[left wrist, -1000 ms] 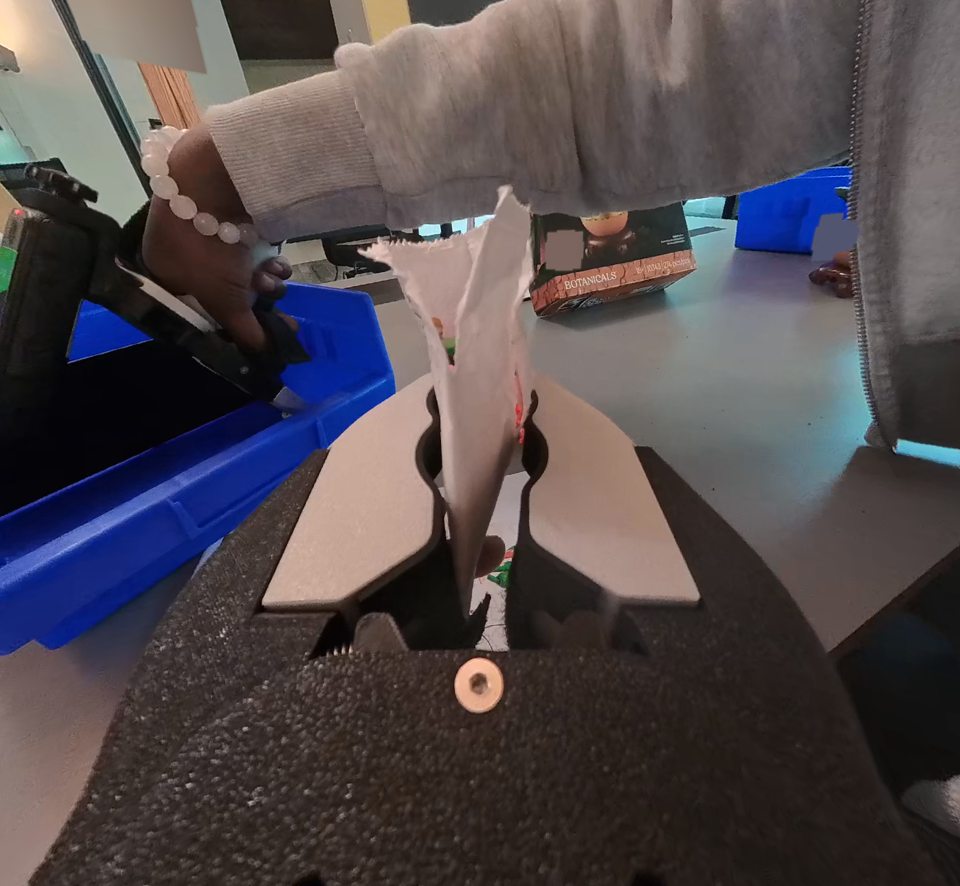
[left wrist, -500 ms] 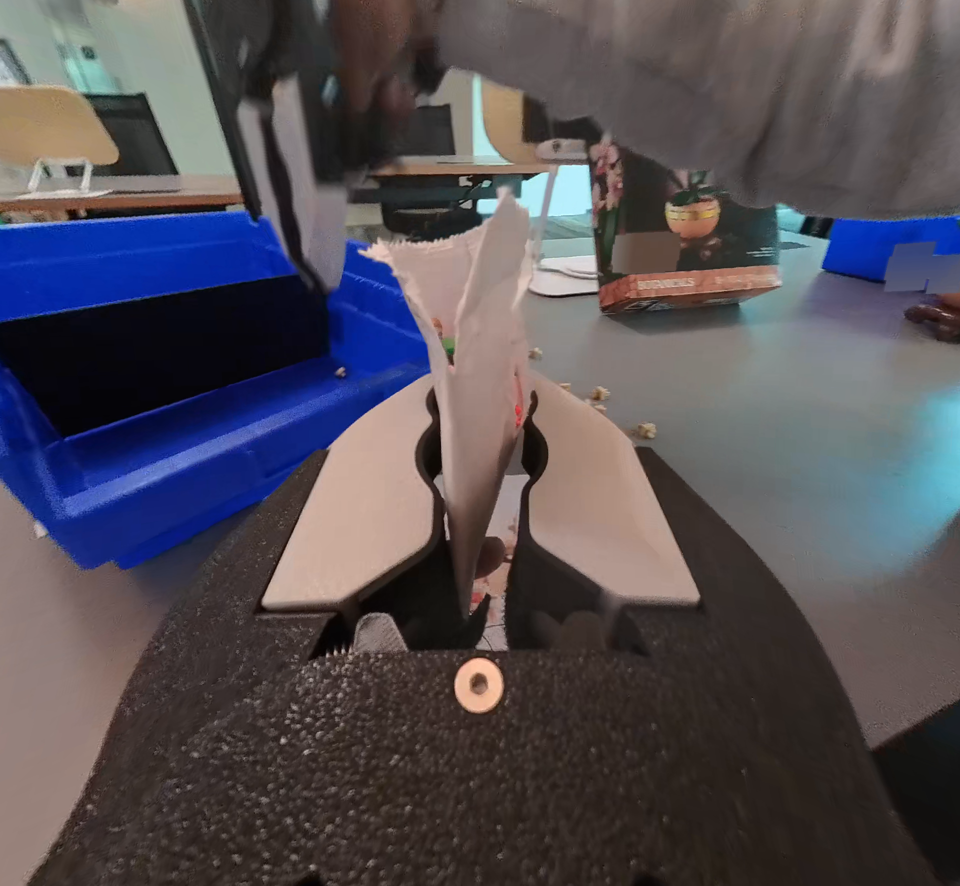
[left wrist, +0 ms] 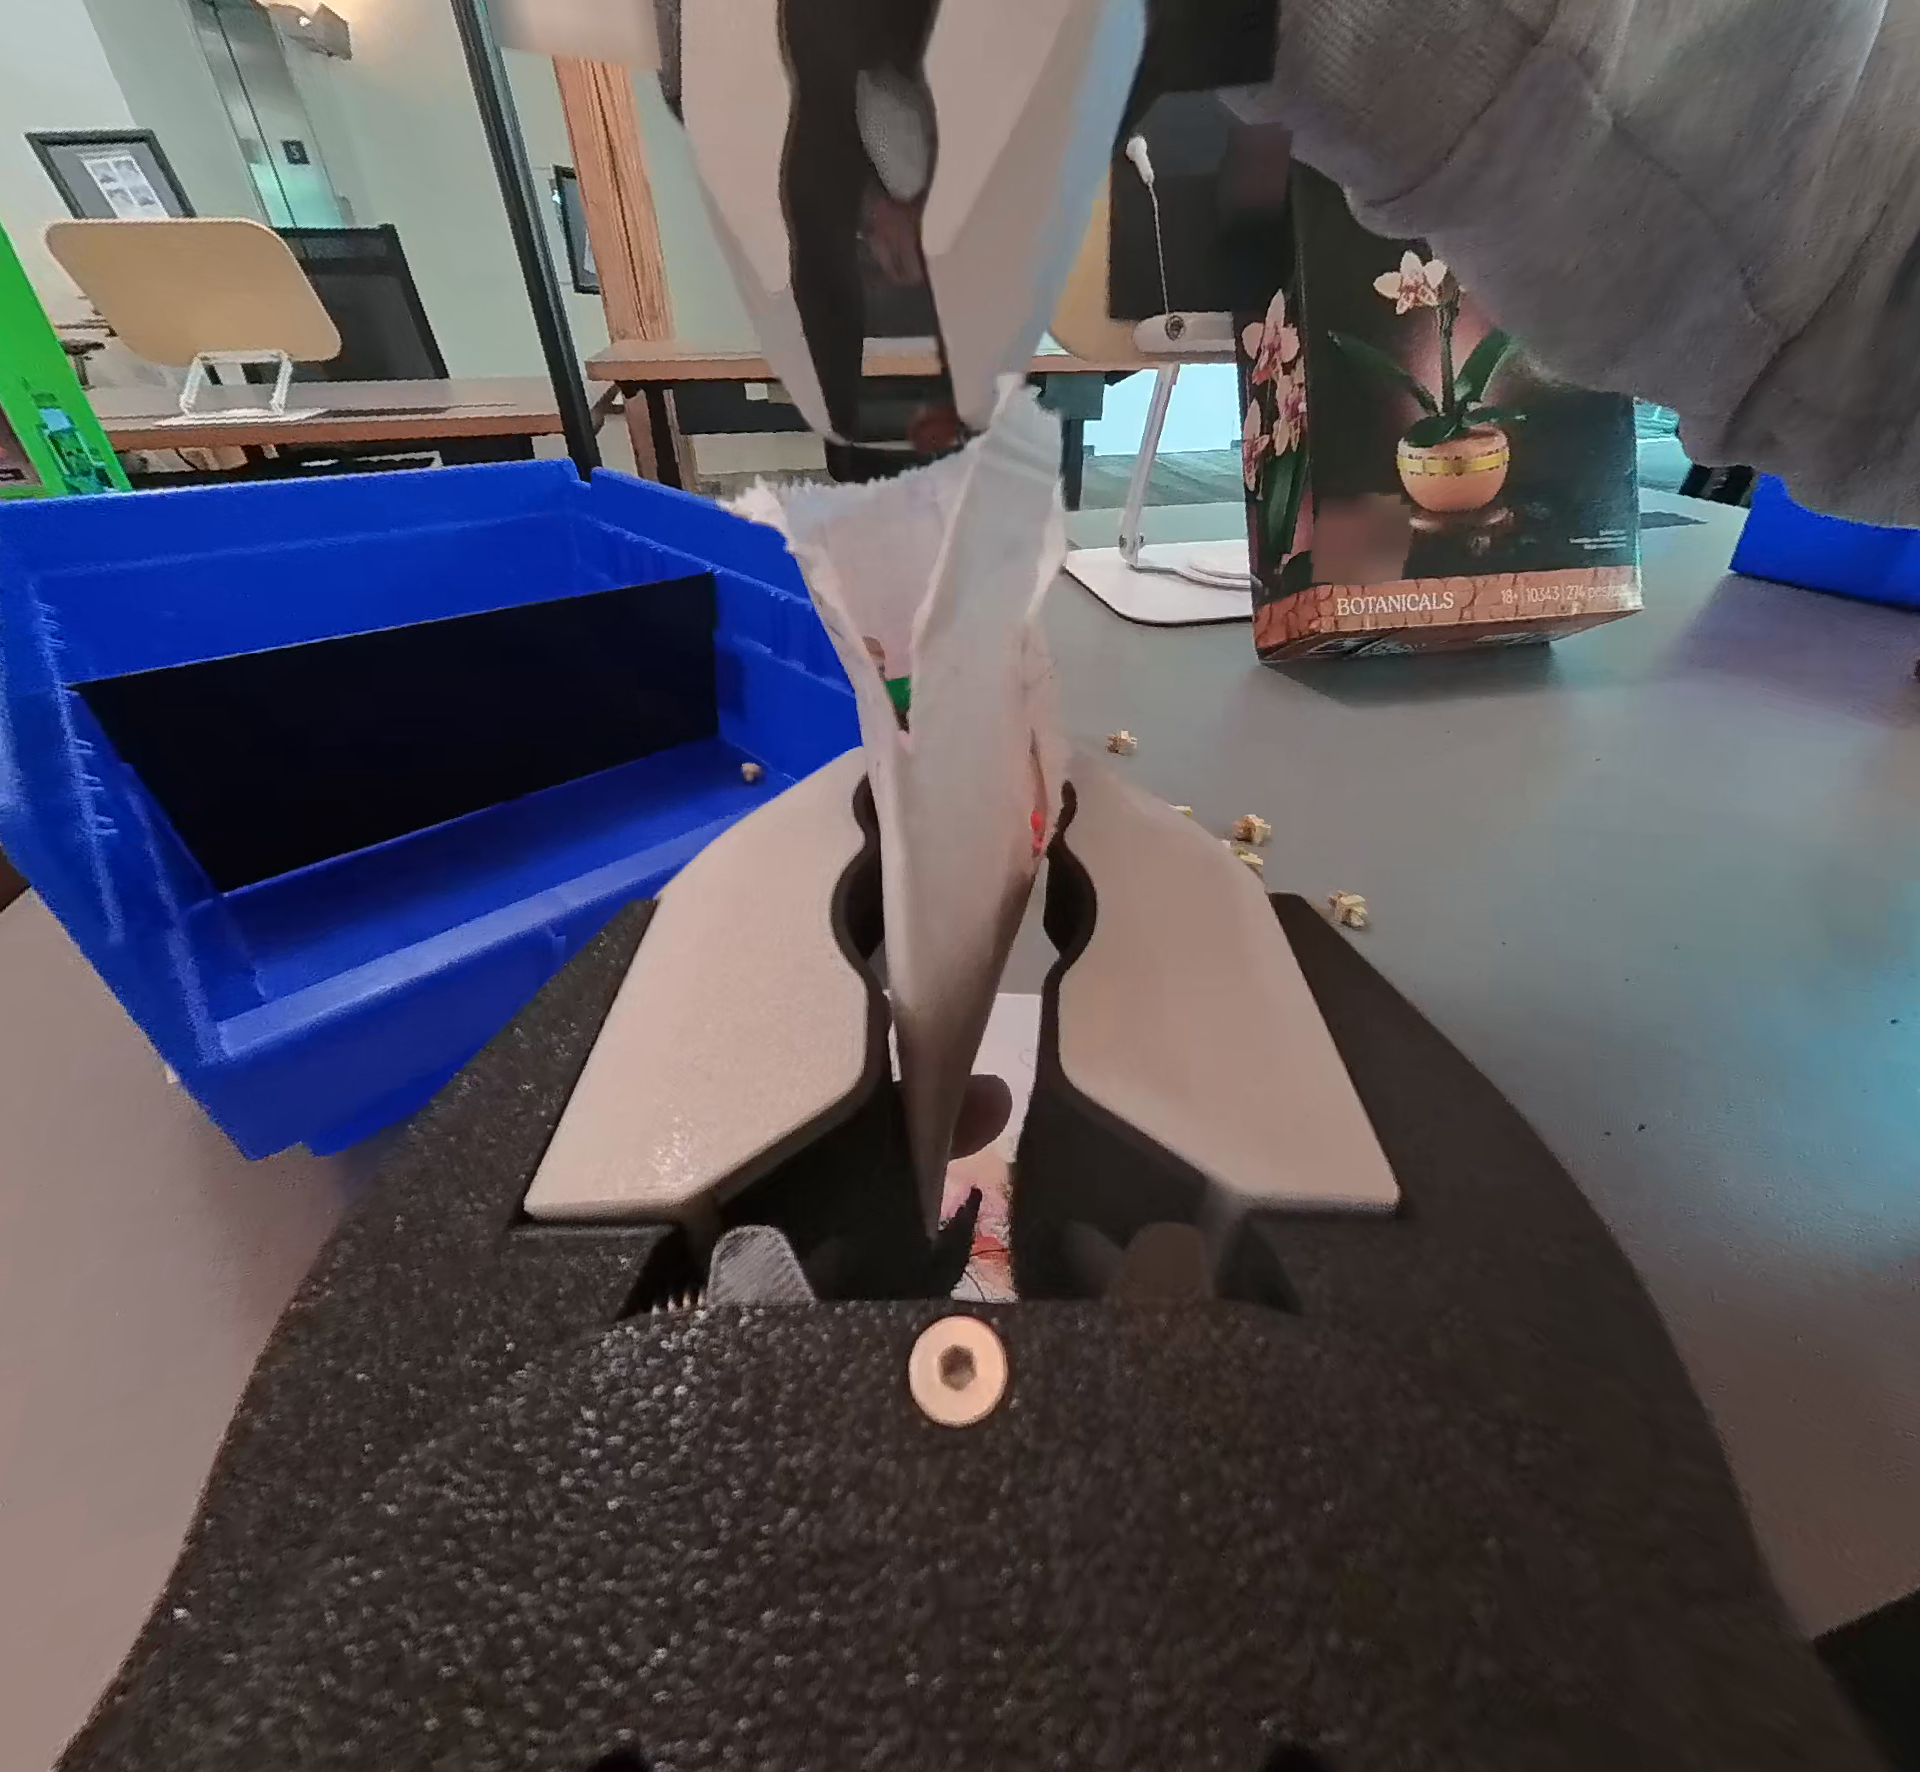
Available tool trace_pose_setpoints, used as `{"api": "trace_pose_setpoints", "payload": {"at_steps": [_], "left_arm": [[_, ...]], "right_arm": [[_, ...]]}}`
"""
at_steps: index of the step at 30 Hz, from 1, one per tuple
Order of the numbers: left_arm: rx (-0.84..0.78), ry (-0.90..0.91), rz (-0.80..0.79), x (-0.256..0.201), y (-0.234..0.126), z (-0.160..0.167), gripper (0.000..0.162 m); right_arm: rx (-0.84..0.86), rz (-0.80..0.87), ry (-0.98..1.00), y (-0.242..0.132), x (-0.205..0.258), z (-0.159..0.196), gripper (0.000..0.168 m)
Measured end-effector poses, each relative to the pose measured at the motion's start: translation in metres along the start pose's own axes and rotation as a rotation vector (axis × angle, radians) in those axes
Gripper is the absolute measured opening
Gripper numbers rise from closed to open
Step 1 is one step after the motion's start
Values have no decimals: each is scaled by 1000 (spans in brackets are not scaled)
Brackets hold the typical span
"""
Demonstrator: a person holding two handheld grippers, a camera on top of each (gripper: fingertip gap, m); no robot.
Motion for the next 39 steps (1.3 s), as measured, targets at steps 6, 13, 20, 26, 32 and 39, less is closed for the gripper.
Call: {"api": "trace_pose_setpoints", "payload": {"at_steps": [6, 13, 20, 26, 32, 39], "left_arm": [[-20, 35, -17, 1, 0, -3, 27], [22, 87, -42, 0, -3, 2, 27], [28, 101, -45, 1, -5, 3, 27], [27, 97, -48, 2, -6, 3, 26], [25, 87, -47, 4, -6, 5, 26], [15, 73, -55, 6, -7, 5, 26]], "right_arm": [[-9, 17, 11, -4, -5, -2, 18], [344, 266, -18, 8, -86, 64, 17], [701, 203, 8, 69, -126, 114, 20], [837, 182, -36, 85, -133, 118, 20], [874, 200, -68, 92, -135, 122, 14], [804, 177, -31, 78, -136, 116, 7]]}}
Point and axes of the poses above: each gripper's, where its closed fingertips meet, y out along the fingers, z out of its underside, x = y × z across the jaws, the point moved 5 cm from there along -y, back along the fingers, and after that the axes turned 9 degrees about z, right-handed, at the moved point
